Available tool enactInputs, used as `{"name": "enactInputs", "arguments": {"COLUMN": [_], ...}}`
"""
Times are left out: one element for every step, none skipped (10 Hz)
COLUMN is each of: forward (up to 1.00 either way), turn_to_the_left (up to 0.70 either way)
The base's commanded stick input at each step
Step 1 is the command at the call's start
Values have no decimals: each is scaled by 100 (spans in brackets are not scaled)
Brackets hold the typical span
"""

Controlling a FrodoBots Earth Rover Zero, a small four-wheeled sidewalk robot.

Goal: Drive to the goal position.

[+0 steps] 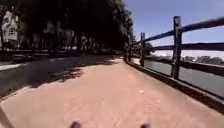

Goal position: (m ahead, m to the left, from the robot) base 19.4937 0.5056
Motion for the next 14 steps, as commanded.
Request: {"name": "enactInputs", "arguments": {"forward": [100, 100, 100, 100, 100, 100, 100, 100, 100, 100, 100, 100, 100, 100], "turn_to_the_left": [0, 0, 0, -8, -30, -40, -31, 0, 0, 0, 0, 0, 0, 0]}}
